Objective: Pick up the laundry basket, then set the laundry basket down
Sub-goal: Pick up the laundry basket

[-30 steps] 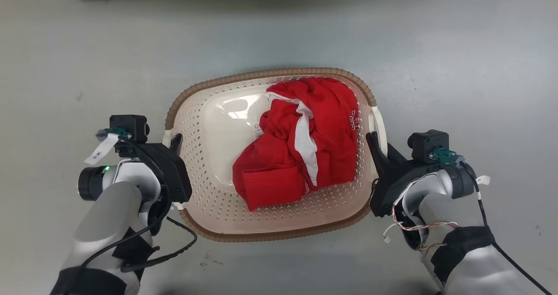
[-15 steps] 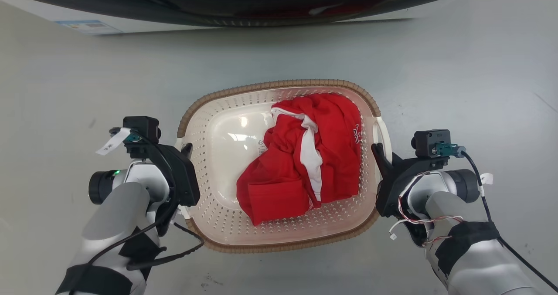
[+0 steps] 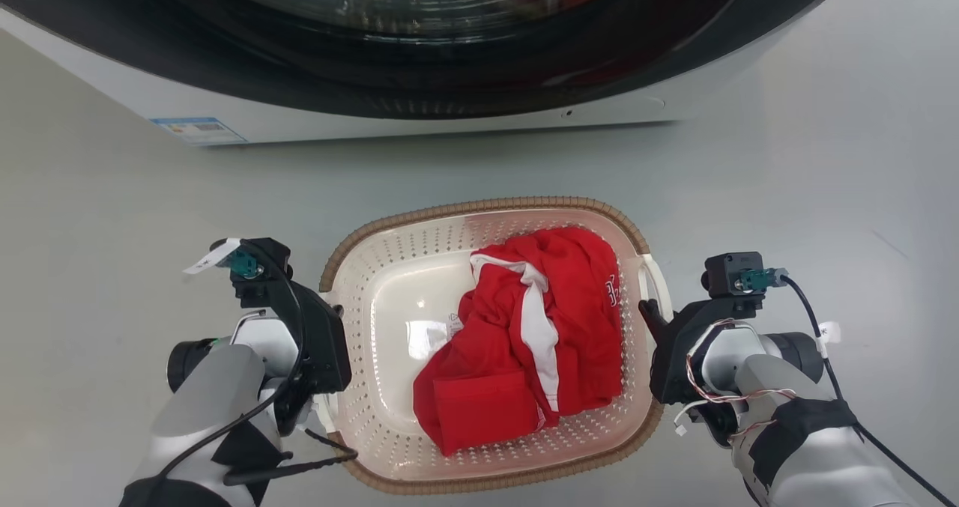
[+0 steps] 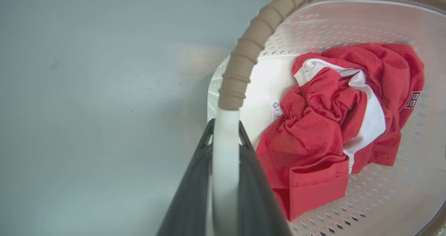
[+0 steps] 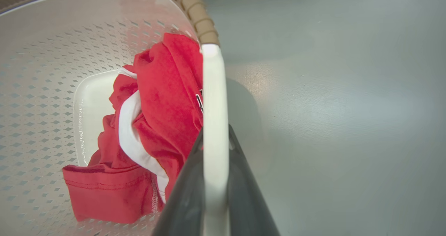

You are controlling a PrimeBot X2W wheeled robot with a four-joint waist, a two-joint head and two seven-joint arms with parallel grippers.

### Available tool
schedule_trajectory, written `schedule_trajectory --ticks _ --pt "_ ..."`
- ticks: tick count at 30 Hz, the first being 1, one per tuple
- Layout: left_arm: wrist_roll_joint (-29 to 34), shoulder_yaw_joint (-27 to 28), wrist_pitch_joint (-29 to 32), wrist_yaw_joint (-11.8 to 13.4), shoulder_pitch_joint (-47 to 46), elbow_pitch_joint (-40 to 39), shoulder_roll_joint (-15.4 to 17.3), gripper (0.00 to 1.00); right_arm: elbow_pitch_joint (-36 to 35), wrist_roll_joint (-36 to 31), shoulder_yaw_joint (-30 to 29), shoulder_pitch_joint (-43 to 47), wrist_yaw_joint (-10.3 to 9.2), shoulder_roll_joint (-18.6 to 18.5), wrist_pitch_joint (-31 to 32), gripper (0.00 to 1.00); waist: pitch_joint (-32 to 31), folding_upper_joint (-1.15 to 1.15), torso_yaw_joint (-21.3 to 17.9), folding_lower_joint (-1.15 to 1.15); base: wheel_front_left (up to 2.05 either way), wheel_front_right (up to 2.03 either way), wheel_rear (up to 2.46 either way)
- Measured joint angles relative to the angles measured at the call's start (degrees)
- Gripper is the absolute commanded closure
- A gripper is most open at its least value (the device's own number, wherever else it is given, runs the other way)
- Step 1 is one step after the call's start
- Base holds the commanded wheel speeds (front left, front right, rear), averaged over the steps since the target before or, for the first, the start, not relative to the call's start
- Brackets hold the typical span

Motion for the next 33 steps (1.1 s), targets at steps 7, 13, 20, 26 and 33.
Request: schedule_trajectory --ticks 7,13,20,26,33 --pt "-2.9 -1.1 4.2 0.0 1.7 0.7 -0.1 1.00 2.2 1.2 0.9 0.2 0.26 0.2 3.4 1.00 -5.5 0.00 -0.2 0.00 0.00 0.00 0.00" --pt "-4.5 -1.6 7.7 0.1 2.3 1.2 -0.2 1.00 2.9 3.1 1.6 0.5 0.45 0.2 6.8 1.00 -10.2 0.00 -0.3 0.00 0.00 0.00 0.00" --pt "-6.8 -2.3 11.9 0.2 3.9 1.8 -0.2 1.00 3.0 6.5 2.6 2.3 0.49 0.2 11.3 1.00 -14.9 0.00 -0.6 0.00 0.00 0.00 0.00" --pt "-8.1 -3.0 14.9 0.3 5.4 2.3 -0.1 1.00 3.1 9.2 3.2 4.0 0.51 0.2 15.1 1.00 -18.6 0.00 -1.0 0.00 0.00 0.00 0.00" --pt "-10.4 -3.0 17.6 0.3 7.5 3.1 -0.1 1.00 3.7 11.2 3.9 5.2 0.52 0.2 18.7 1.00 -22.6 0.00 -1.3 0.00 0.00 0.00 0.00"
